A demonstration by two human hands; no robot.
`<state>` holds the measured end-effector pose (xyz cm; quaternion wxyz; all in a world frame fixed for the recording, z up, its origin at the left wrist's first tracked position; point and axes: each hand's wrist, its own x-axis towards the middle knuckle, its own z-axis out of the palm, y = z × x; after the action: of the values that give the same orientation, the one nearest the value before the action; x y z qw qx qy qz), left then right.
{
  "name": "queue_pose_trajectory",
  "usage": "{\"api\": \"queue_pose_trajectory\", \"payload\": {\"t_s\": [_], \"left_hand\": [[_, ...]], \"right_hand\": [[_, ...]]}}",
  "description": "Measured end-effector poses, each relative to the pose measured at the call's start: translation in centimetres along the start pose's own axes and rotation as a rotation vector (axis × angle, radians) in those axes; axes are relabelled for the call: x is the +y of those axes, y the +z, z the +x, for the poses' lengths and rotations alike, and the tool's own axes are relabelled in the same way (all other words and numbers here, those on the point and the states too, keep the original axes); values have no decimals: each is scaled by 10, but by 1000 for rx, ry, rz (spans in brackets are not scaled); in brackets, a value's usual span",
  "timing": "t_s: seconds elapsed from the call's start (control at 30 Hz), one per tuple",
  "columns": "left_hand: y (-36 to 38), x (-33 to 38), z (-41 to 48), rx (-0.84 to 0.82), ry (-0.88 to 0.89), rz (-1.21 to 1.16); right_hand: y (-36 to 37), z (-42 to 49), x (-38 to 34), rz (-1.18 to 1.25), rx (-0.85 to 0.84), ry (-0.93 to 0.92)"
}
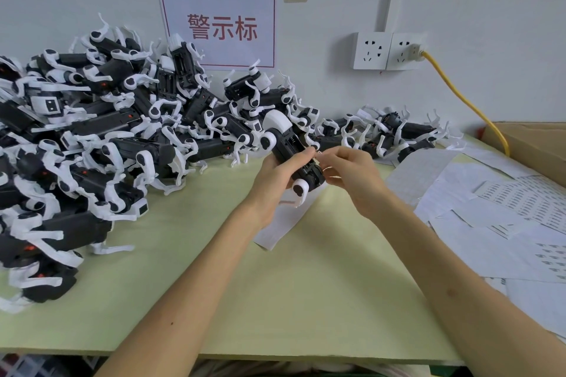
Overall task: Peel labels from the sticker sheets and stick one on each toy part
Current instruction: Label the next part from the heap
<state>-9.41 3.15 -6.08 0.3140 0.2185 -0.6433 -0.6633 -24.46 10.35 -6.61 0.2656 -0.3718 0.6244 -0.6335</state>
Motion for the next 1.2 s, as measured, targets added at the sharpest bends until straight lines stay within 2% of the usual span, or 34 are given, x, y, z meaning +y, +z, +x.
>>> {"api": "queue_pose_trajectory", "payload": {"t_s": [0.13,0.2,0.4,0.53,0.63,0.73,0.83,0.9,0.97,1.1,1.2], "left_hand": [[-3,-3,5,77,17,-85],[-6,-1,7,101,9,-188],[-7,3,6,107,-6,-343],[-3,2,6,71,13,-348],[-3,0,7,56,28,-282],[-2,-2,7,49,66,-133],[4,-6,5,-34,127,102],[11,-9,4,-102,98,275],[11,-12,4,-97,69,389],[6,-13,5,-103,31,341],[7,-15,5,-131,126,416]], "right_hand": [[6,-4,-5,-25,81,-142],[4,-6,-8,13,41,-169],[12,-9,-2,-77,-172,-153],[13,-7,3,-78,-163,-76],[10,-7,2,7,-146,-51],[7,-3,-2,243,-83,-17],[-2,-1,-6,415,-102,-9],[-6,-2,-8,498,-108,-6],[-10,-2,-9,599,-62,25],[-11,-5,-12,719,-52,65],[-11,-5,-11,887,-12,91]]}}
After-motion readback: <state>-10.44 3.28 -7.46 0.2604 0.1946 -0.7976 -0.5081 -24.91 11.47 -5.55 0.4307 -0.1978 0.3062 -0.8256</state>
